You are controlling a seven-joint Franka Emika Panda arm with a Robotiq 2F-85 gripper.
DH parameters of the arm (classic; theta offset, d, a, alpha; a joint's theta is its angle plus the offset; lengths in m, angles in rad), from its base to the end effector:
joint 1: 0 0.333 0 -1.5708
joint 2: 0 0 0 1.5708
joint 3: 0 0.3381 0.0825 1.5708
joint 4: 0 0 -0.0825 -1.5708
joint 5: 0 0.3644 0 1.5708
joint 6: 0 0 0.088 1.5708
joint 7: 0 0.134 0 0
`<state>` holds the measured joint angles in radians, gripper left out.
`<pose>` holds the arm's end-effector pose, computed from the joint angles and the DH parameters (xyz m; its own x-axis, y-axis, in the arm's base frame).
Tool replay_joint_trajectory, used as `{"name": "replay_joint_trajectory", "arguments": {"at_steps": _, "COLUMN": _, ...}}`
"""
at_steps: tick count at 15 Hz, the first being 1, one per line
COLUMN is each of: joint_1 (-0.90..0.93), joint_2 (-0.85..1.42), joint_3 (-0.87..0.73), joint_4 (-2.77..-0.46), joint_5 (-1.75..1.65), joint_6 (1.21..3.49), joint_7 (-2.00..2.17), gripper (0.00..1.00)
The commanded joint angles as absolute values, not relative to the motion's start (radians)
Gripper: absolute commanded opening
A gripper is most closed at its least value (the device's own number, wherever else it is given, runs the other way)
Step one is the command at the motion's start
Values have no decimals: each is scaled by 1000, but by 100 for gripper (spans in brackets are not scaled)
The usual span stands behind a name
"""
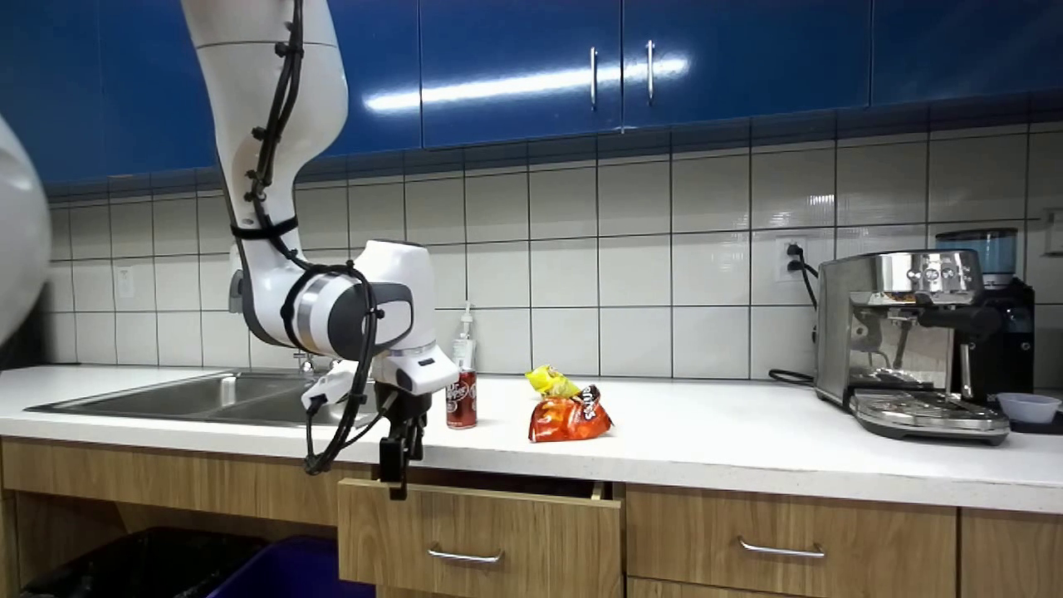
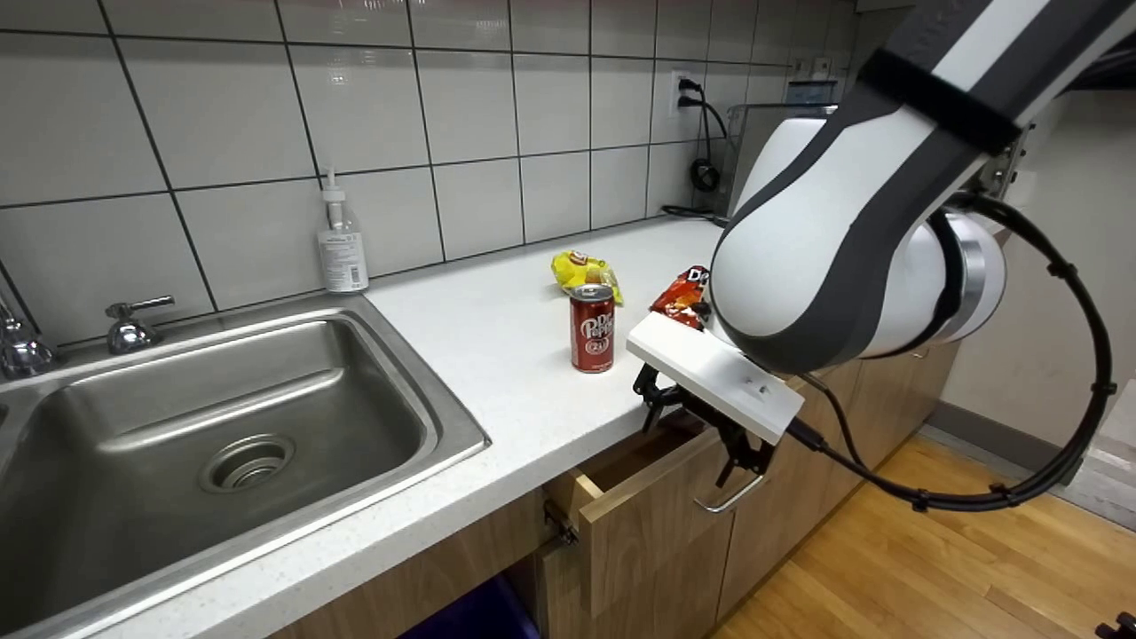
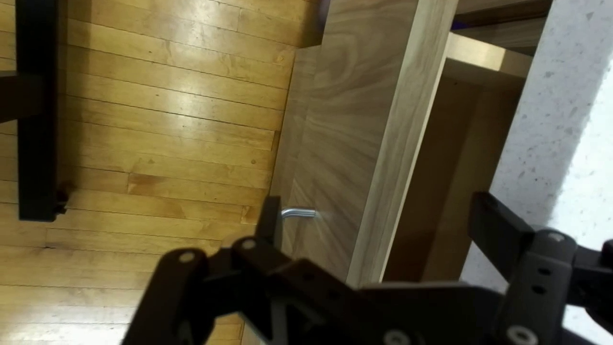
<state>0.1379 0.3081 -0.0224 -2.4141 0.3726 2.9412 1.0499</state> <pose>0.5153 0.0377 0.2178 0.2803 -0.9595 -0.0274 -0.9342 -0.2661 -0.2375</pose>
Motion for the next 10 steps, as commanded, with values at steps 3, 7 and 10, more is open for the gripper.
{"name": "replay_joint_trajectory", "arguments": {"at_steps": 3, "joint_1": 159, "joint_2": 362, "joint_3": -54, "joint_4": -2414, "joint_5": 353, "joint_6": 3008, "joint_7": 1082, "gripper": 100}}
{"name": "replay_joint_trajectory", "arguments": {"at_steps": 7, "joint_1": 187, "joint_2": 385, "joint_3": -75, "joint_4": -2421, "joint_5": 355, "joint_6": 3050, "joint_7": 1086, "gripper": 100}}
{"name": "replay_joint_trajectory", "arguments": {"at_steps": 10, "joint_1": 215, "joint_2": 394, "joint_3": -89, "joint_4": -2428, "joint_5": 356, "joint_6": 3080, "joint_7": 1086, "gripper": 100}}
